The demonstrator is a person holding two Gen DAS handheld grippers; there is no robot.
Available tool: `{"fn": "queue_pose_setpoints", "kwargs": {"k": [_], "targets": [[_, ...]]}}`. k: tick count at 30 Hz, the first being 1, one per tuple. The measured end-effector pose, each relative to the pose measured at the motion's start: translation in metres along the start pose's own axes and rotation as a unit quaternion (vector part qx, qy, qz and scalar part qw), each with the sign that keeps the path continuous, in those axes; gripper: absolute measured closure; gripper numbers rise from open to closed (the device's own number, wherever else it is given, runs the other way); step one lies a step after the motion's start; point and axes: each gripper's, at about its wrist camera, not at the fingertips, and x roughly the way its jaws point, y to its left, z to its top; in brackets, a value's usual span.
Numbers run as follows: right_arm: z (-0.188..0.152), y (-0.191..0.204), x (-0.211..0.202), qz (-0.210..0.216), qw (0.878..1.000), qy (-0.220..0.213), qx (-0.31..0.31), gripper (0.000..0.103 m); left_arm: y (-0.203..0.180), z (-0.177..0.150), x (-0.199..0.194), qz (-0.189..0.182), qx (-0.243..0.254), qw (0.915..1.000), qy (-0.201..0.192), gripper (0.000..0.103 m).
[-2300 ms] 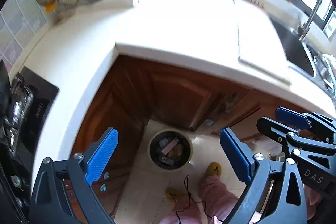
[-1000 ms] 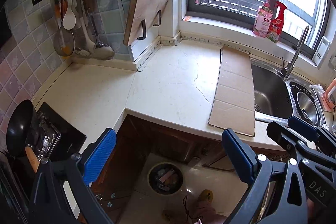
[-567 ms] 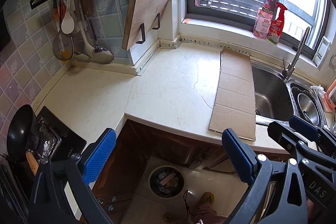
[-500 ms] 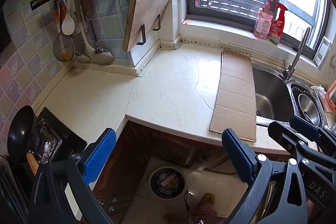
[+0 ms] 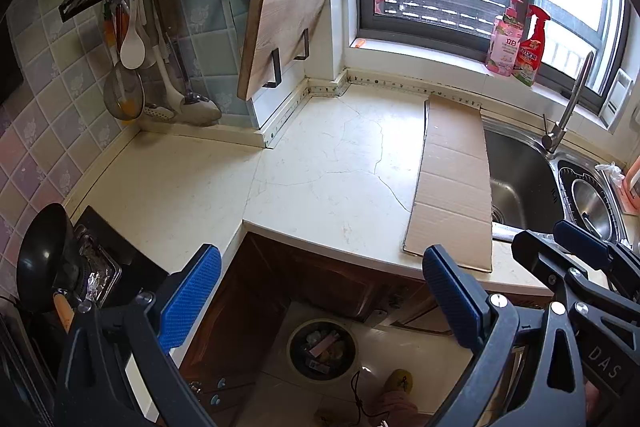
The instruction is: Collect trash
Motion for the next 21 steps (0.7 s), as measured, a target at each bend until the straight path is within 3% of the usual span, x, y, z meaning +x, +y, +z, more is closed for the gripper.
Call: {"fn": "queue_pose_setpoints", "kwargs": {"k": [21], "targets": [[-0.0015,0.0003,-0.0012,0.0,1.0,-0.003,0.002,0.043,0.0007,-0.0014,-0.0052,0.002,0.007,1.0,-0.003,0.003]]}}
